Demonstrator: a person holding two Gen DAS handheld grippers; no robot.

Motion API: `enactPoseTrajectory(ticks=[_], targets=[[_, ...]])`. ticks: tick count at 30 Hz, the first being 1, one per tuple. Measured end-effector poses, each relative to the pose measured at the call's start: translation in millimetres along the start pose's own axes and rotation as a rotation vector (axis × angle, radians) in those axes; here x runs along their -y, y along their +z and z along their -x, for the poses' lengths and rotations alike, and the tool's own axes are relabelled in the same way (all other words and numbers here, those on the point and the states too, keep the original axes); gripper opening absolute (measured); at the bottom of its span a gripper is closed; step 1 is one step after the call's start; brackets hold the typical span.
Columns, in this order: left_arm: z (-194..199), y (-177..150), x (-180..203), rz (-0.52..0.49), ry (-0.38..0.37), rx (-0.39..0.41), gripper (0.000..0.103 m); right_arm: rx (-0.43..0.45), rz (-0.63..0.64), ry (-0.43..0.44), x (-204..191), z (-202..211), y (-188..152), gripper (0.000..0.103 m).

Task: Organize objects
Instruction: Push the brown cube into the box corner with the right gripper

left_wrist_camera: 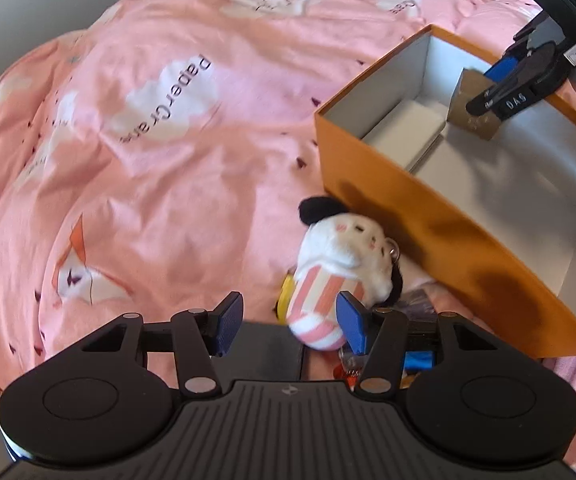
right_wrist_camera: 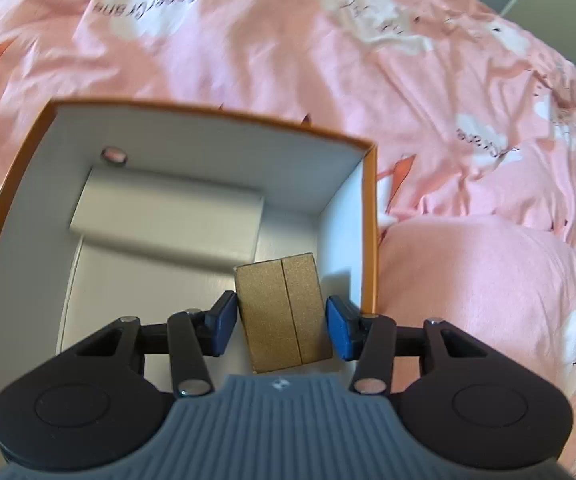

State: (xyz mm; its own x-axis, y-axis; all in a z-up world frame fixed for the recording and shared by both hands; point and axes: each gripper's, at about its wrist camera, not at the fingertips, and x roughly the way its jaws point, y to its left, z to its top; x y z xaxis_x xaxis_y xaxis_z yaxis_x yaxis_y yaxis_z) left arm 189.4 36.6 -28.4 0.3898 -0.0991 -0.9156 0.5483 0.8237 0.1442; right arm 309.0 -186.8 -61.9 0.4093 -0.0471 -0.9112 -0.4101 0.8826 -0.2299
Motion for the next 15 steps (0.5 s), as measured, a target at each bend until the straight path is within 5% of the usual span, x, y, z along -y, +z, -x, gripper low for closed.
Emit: enactPoseTrajectory(ticks=[9,15], targets=[[1,-14,-11,0.016,0.030,-0.012,0.064,0.076,-0.015,-0.133,-9,-19,25,0.049],[-5,-15,-15,0.021,0.035,-0.017,0.064,0.083,-0.033,-0.105,-2,-28,32,0.050]])
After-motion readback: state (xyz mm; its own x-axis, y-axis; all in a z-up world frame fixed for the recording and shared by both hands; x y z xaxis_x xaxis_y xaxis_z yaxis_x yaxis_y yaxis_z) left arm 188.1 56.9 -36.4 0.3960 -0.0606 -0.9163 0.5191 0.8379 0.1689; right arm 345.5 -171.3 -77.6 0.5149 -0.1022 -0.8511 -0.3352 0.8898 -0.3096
